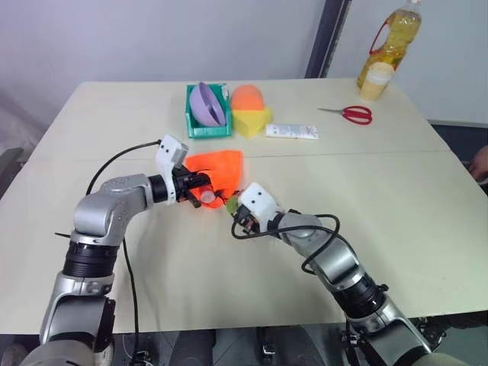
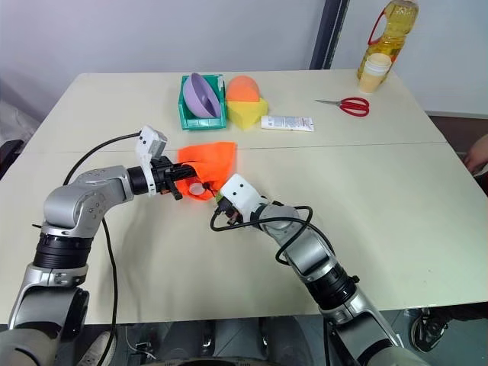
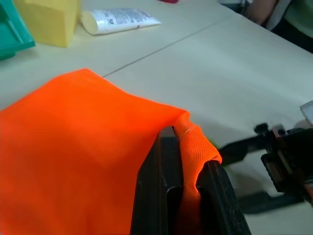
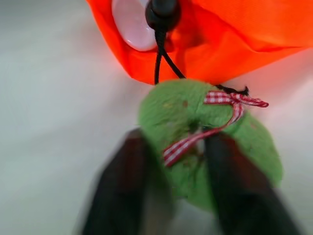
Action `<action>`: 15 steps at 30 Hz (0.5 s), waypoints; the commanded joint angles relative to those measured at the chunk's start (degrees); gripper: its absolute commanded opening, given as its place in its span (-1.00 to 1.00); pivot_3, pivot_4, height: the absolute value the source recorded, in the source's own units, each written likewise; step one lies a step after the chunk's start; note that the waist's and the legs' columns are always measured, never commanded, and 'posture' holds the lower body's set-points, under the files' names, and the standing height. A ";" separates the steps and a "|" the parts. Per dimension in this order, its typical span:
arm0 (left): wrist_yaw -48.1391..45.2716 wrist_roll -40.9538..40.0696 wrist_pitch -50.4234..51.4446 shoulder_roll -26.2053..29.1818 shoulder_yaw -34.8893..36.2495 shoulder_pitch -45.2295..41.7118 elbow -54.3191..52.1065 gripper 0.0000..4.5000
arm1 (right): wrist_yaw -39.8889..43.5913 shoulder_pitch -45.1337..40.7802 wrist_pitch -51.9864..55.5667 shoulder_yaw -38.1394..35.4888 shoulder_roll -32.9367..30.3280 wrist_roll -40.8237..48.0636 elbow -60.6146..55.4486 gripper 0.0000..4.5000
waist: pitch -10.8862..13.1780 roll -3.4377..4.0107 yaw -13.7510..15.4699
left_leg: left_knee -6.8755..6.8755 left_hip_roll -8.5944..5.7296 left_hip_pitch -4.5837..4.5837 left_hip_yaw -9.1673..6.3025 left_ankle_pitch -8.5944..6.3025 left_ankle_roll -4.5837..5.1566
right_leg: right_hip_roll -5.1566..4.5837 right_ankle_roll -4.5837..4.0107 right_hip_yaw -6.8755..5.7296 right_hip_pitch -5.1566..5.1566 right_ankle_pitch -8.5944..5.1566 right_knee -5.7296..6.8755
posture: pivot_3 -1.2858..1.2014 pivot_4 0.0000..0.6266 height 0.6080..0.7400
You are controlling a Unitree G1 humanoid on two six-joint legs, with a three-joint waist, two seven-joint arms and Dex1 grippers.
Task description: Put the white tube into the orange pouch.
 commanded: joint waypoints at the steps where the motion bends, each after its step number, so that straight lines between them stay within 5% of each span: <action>1: 0.28 -1.04 -0.14 0.08 1.60 -0.36 -1.96 -1.00 | 0.46 1.79 1.97 -2.64 -2.26 -0.08 -6.76 -0.97 | 0.00 0.00 0.13 | 0.00 0.00 0.00 0.00 0.00 0.00 | 0.00 0.00 0.00 0.00 0.00 0.00 | 0.03 -0.52 0.79; 15: -1.84 -0.75 -1.17 -0.12 -0.08 -1.16 -0.01 -1.00 | 9.51 12.29 11.82 -22.95 -17.06 11.36 -32.53 -0.97 | 0.00 0.00 0.10 | -0.01 -0.01 0.02 -0.01 0.00 0.00 | 0.02 0.01 0.00 0.00 -0.01 0.00 | 0.03 -0.52 0.79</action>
